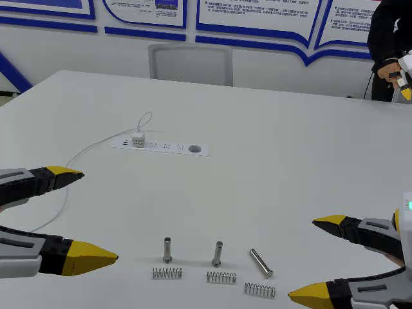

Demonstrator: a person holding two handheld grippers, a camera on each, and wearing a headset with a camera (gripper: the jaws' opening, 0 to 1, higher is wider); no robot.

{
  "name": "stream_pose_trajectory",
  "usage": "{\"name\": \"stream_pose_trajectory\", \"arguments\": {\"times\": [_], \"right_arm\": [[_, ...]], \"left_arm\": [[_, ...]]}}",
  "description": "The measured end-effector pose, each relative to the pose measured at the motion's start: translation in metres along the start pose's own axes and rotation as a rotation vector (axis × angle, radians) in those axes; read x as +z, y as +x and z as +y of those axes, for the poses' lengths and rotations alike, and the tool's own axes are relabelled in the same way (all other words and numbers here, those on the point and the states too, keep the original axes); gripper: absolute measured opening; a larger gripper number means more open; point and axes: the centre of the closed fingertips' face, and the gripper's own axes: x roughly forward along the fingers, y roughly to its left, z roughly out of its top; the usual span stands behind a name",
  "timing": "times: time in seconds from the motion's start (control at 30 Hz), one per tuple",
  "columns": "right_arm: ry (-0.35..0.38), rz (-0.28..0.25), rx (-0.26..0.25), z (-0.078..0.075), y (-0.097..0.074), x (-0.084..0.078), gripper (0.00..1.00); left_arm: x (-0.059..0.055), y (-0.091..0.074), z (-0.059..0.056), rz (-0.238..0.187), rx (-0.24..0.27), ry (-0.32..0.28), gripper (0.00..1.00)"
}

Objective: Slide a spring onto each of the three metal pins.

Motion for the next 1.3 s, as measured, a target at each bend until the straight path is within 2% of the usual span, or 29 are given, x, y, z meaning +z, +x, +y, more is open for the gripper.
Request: {"name": "stream_pose_trajectory", "arguments": {"times": [0.43, 0.57, 0.73, 0.9, 1.13, 1.3], "right_arm": [[-0.001, 0.007, -0.006, 0.000, -0.004, 0.000, 0.80], [0.012, 0.000, -0.014, 0.001, -0.005, -0.001, 0.80], [0.013, 0.004, -0.017, 0.002, -0.007, -0.002, 0.80], [0.019, -0.001, -0.033, 0.001, -0.008, -0.004, 0.80], [0.041, -0.020, -0.050, 0.004, -0.006, -0.004, 0.80], [0.024, 0.008, -0.055, 0.004, -0.008, -0.008, 0.80]], "left_arm": [[-0.003, 0.003, -0.007, 0.016, -0.020, 0.003, 0.99], [0.001, 0.004, -0.010, -0.001, -0.026, -0.009, 0.99], [0.000, 0.004, -0.010, 0.012, -0.025, 0.004, 0.99], [0.000, 0.004, -0.012, 0.003, -0.026, -0.002, 0.99], [-0.007, 0.009, -0.021, 0.019, -0.040, 0.002, 0.99], [-0.011, 0.009, -0.020, 0.018, -0.039, -0.006, 0.99]]}}
